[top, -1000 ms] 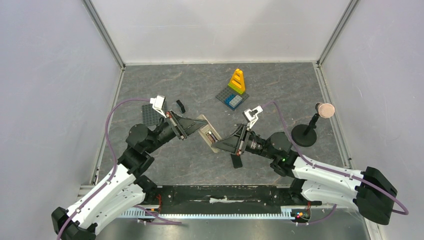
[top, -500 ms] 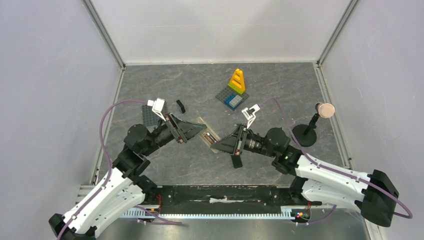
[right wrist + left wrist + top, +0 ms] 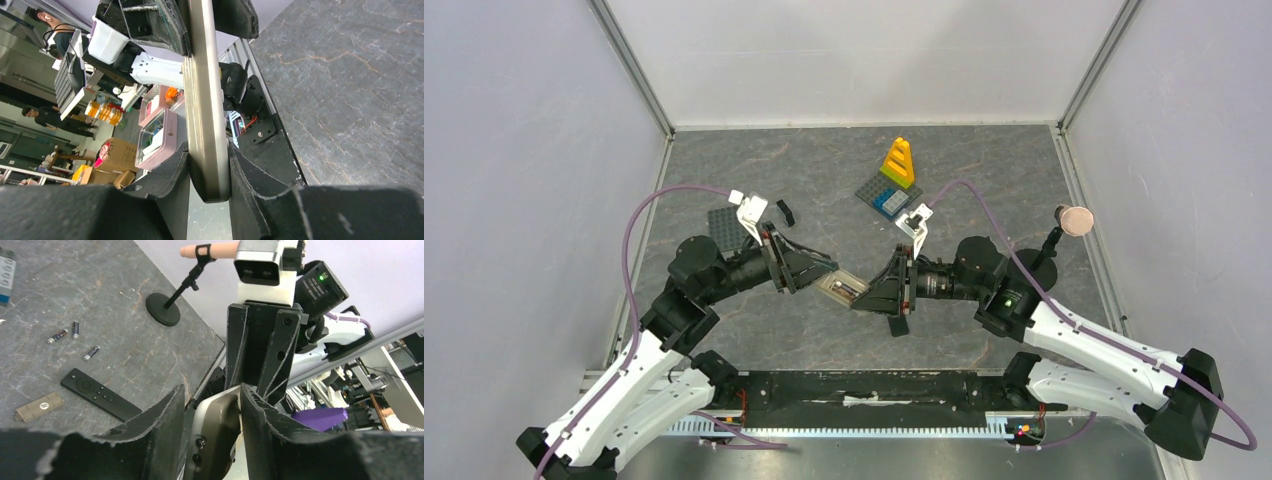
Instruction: Load the batteries into the remote control
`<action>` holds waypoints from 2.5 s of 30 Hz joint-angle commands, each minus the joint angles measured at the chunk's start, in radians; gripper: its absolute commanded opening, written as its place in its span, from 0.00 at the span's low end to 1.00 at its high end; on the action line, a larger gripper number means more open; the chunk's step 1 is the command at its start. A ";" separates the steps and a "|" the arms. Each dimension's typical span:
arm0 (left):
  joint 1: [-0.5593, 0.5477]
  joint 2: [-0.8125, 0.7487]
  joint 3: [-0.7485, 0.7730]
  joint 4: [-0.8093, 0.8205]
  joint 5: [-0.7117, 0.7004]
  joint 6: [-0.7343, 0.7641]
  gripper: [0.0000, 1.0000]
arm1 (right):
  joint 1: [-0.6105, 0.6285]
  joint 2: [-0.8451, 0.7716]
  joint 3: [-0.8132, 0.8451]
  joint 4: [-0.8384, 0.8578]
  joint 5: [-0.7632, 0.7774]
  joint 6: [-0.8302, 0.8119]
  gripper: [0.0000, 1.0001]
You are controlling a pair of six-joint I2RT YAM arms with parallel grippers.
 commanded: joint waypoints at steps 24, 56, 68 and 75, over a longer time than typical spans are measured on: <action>0.013 0.001 0.114 -0.158 0.434 0.281 0.49 | -0.088 0.038 0.170 -0.293 -0.231 -0.131 0.08; 0.024 0.012 0.002 -0.402 -0.567 0.007 0.02 | -0.088 0.299 0.253 -0.671 0.695 -0.680 0.73; 0.035 0.056 -0.012 -0.384 -0.555 0.017 0.02 | -0.147 0.717 0.424 -0.668 0.840 -0.957 0.51; 0.054 0.056 -0.034 -0.366 -0.519 0.019 0.02 | -0.208 0.849 0.508 -0.666 0.794 -1.077 0.48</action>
